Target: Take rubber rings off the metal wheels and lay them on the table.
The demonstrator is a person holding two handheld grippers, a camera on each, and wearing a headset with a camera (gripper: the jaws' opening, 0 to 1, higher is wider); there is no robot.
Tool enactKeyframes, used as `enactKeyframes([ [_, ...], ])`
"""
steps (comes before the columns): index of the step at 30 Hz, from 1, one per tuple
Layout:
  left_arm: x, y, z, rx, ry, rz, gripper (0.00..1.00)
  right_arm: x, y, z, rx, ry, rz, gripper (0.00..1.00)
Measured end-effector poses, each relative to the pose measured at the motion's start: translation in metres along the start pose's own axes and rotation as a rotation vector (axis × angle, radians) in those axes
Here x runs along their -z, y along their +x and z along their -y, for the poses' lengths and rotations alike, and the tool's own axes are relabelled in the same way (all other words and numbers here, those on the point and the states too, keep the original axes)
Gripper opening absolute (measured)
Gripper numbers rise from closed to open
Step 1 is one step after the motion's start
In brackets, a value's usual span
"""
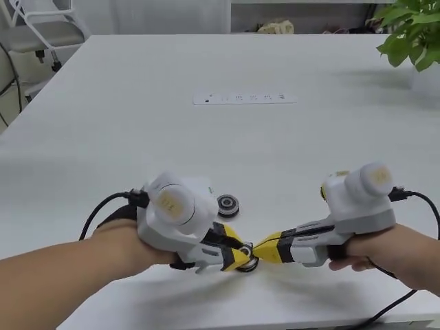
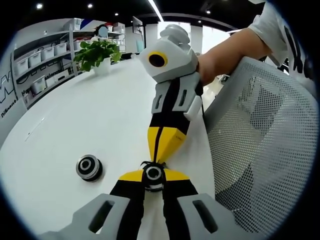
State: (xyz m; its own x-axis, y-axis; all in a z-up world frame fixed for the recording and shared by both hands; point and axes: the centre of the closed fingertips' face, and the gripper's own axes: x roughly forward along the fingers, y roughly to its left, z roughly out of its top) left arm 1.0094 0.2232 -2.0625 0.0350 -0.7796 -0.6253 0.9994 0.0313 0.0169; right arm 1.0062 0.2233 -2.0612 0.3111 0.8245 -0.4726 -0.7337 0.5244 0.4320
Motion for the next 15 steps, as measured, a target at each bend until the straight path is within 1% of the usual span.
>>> enactKeyframes([
  [2, 0.0002, -0.0003, -0.0003, 0.004, -0.003, 0.000, 0.08, 0.0004, 0.0006, -0.0007, -0.003, -0.003, -0.002, 0.00],
  [4, 0.0002, -0.0004, -0.0001, 0.005, 0.008, 0.001, 0.08, 0.0005, 0.0007, 0.0000, -0.002, -0.005, -0.001, 0.00],
  [6, 0.0004, -0.0002, 0.0001, 0.006, 0.020, -0.002, 0.08, 0.0005, 0.0005, 0.0005, -0.003, 0.000, 0.002, 0.00],
  [15, 0.0004, -0.0001, -0.0001, 0.004, 0.032, -0.003, 0.07, 0.0001, 0.0010, 0.0003, -0.005, 0.018, 0.009, 0.00],
])
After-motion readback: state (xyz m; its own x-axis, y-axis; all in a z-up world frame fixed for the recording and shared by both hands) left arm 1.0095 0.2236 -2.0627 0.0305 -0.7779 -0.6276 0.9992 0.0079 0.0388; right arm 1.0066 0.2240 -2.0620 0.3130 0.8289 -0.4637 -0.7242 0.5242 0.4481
